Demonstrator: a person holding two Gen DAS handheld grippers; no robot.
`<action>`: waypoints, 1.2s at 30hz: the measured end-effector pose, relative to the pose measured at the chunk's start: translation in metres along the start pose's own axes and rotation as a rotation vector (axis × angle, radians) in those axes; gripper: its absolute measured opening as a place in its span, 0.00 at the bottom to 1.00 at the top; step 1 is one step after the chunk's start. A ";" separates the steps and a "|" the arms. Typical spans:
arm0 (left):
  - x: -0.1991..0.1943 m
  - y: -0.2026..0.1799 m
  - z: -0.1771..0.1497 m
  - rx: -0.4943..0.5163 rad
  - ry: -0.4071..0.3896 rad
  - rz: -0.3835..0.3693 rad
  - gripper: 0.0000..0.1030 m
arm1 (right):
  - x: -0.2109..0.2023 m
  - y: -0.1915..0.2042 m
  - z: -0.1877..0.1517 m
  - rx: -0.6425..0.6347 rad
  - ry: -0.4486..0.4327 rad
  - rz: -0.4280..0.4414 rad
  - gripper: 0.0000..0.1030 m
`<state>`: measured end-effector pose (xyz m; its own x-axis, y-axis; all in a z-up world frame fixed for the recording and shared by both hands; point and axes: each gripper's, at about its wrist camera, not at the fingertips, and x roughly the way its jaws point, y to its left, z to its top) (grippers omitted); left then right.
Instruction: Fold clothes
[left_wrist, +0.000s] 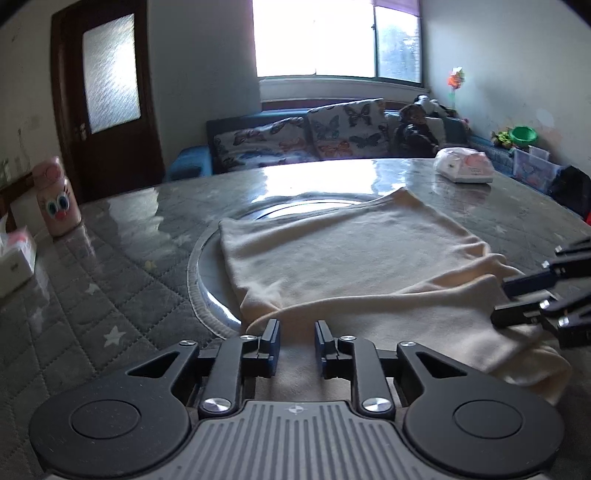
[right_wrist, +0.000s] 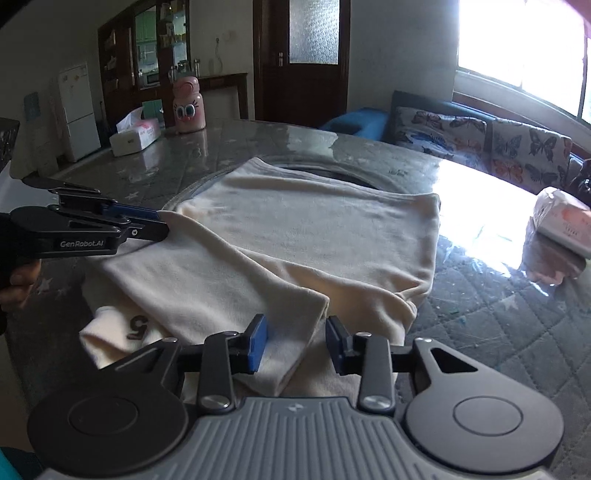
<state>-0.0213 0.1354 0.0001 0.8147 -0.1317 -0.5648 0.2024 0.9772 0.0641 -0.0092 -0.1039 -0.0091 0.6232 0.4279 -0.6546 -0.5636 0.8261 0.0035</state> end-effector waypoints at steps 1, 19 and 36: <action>-0.006 -0.002 -0.001 0.014 -0.007 -0.008 0.24 | -0.004 0.001 0.000 -0.004 -0.008 0.003 0.36; -0.065 -0.055 -0.051 0.384 -0.020 -0.119 0.44 | -0.039 0.007 -0.017 -0.125 0.005 -0.018 0.72; -0.050 -0.077 -0.047 0.471 -0.105 -0.159 0.13 | -0.048 0.029 -0.042 -0.308 0.010 0.003 0.83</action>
<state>-0.1029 0.0747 -0.0158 0.7993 -0.3120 -0.5136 0.5315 0.7658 0.3619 -0.0780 -0.1162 -0.0092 0.6166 0.4250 -0.6627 -0.7041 0.6742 -0.2228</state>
